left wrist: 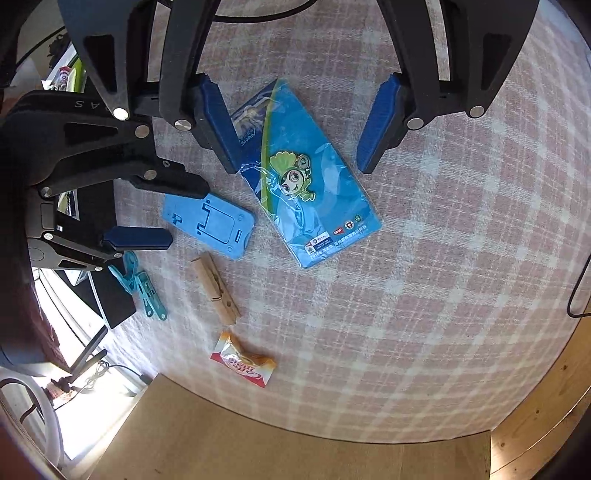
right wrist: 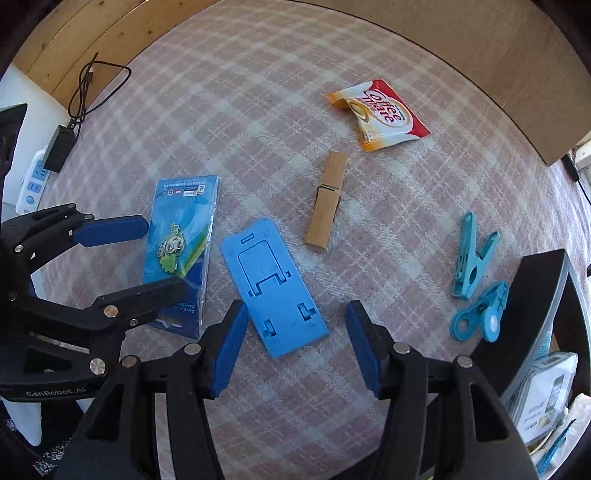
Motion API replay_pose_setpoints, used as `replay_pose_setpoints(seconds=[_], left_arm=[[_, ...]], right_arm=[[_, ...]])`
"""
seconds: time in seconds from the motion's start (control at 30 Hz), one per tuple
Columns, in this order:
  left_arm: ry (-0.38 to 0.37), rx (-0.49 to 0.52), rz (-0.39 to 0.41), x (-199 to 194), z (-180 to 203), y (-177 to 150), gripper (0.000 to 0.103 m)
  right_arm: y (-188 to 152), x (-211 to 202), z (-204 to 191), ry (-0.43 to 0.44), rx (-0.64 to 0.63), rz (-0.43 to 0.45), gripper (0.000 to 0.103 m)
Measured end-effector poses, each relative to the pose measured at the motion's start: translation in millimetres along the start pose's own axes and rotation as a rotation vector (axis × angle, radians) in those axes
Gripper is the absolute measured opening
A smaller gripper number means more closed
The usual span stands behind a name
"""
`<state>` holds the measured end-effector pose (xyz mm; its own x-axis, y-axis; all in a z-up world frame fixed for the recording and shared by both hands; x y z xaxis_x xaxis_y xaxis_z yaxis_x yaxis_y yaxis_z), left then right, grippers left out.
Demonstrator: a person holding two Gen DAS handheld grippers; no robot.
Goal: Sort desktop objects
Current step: 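Move both grippers to the blue card packet and blue phone stand, then grasp the blue card packet with the left gripper while the right gripper grasps the blue stand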
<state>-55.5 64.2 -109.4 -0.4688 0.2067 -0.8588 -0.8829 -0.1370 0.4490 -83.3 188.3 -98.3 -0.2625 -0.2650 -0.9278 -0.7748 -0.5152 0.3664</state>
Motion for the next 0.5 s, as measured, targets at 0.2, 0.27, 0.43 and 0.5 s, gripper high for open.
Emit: replay_pose_setpoints(seconds=[0.2,0.27,0.43,0.5], left_arm=[[0.039,-0.033,-0.003,3,-3,6,0.068],[0.063,-0.018,-0.008,6,0,7,0.071],[0.113,0.015,-0.027,11,2,11,0.07],[0.133,0.079,-0.028,13,5,9,0.07]], right_arm=[[11,6,5,-0.021,-0.013,-0.005,0.056],[13,5,11,-0.019,0.02,-0.006,0.052],[10,1,22,-0.007,0.103,-0.011,0.047],[9,0,21,0.011,0.089,-0.015,0.045]])
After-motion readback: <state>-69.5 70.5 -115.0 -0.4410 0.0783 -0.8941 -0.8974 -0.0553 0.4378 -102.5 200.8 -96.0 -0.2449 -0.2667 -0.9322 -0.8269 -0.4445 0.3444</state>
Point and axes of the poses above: each gripper's, at about its wrist camera, not at the fingertips, and x roughly the way its jaws point, z to its right, y to its top, the point moved 10 cm from there along x, roughly the way its jaws point, and after that the axes turned 14 degrees about z, right-handed, at the moved point
